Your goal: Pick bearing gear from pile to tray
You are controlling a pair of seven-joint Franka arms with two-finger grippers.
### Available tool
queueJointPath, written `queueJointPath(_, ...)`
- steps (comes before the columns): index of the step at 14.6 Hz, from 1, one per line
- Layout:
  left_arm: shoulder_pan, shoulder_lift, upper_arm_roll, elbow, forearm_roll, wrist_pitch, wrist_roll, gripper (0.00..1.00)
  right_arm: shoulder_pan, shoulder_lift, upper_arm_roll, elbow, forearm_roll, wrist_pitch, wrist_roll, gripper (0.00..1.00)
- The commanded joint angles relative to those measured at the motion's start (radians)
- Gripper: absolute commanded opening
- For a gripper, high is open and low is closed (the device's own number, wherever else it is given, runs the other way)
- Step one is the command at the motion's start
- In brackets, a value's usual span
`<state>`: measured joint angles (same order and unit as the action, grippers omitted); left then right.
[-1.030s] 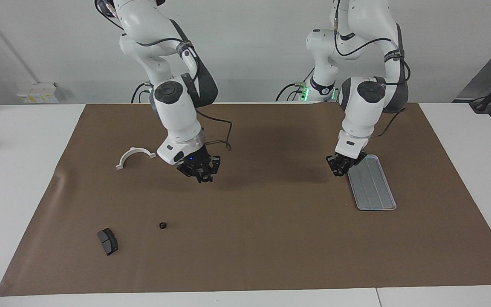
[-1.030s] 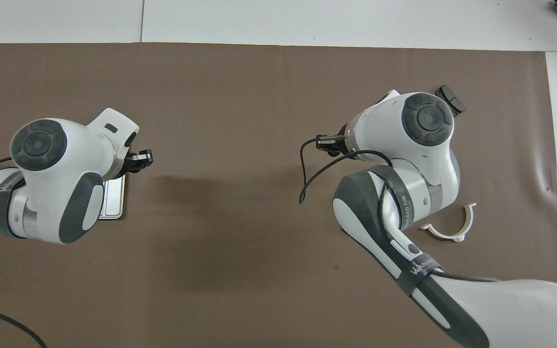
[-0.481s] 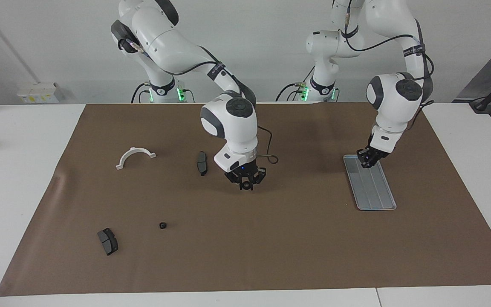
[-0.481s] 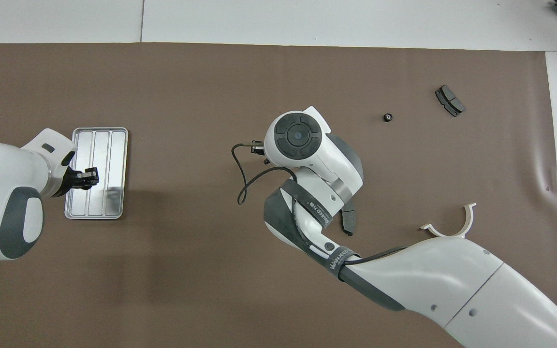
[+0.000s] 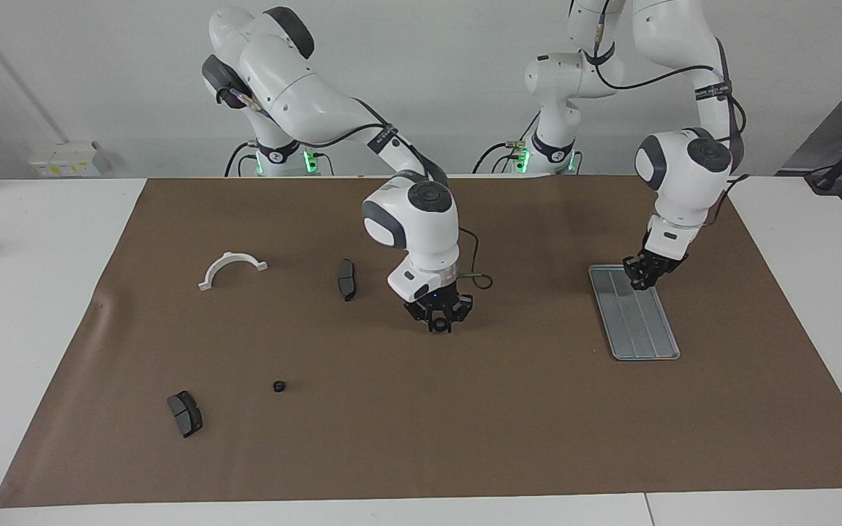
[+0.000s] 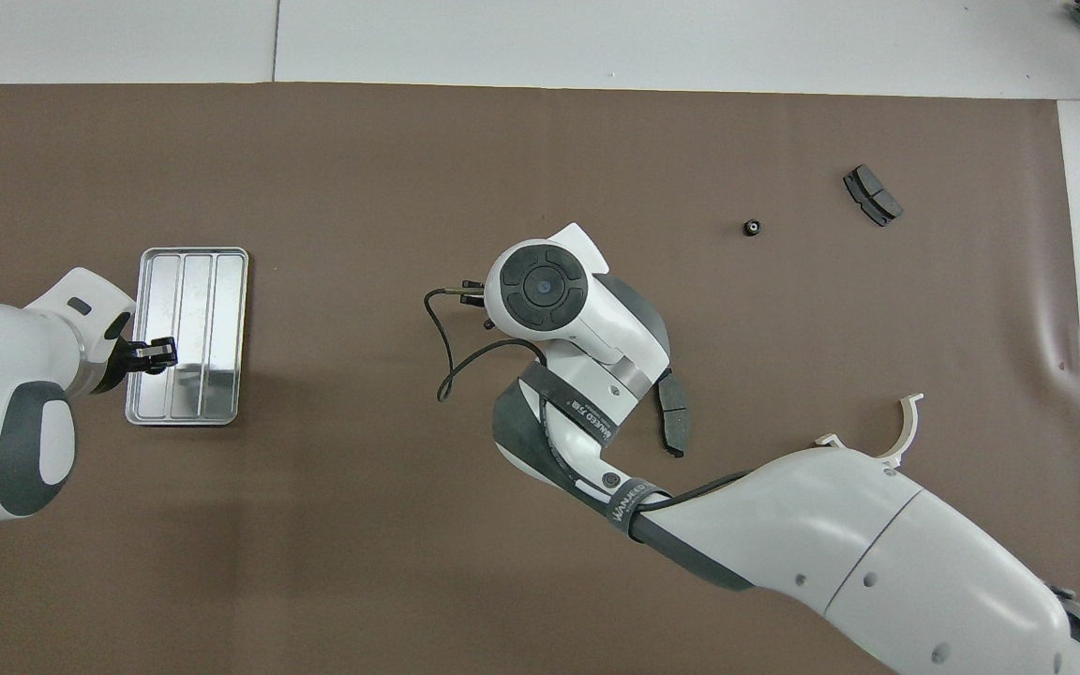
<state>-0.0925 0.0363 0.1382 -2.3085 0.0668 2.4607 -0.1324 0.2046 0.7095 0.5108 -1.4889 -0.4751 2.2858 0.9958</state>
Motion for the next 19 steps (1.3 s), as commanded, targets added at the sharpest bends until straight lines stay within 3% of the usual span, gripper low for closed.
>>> queueJointPath(1, 0.025, 0.014, -0.011, -0.014, -0.01, 0.038, 0.033, 0.0, -0.002, 0.01, 0.017, 0.018, -0.084, -0.029, 0.032, 1.0)
queueJointPath(7, 0.033, 0.074, -0.014, 0.006, -0.012, 0.04, 0.08, 0.0, -0.102, -0.088, 0.011, 0.006, -0.11, -0.064, -0.055, 1.0)
queueJointPath(8, 0.031, 0.076, -0.014, 0.017, -0.012, 0.028, 0.082, 0.12, -0.117, -0.102, 0.009, 0.006, -0.102, -0.092, -0.106, 1.0)
queueJointPath(9, 0.03, 0.077, -0.014, 0.029, -0.012, 0.023, 0.082, 0.48, -0.137, -0.116, 0.005, 0.012, -0.067, -0.112, -0.158, 1.0)
queueJointPath(10, 0.024, 0.082, -0.014, 0.041, -0.012, 0.014, 0.082, 0.95, -0.154, -0.128, -0.005, 0.018, -0.003, -0.124, -0.233, 1.0)
queueJointPath(11, 0.02, 0.08, -0.014, 0.058, -0.012, 0.011, 0.082, 1.0, -0.16, -0.139, -0.044, 0.019, 0.059, -0.137, -0.324, 1.0)
queueJointPath(14, 0.007, 0.073, -0.019, 0.147, -0.012, -0.084, 0.079, 1.0, -0.159, -0.168, -0.178, 0.018, 0.217, -0.144, -0.579, 1.0)
queueJointPath(19, -0.139, 0.088, -0.017, 0.283, -0.01, -0.151, 0.062, 1.0, -0.172, -0.162, -0.316, 0.021, 0.4, -0.155, -0.908, 1.0)
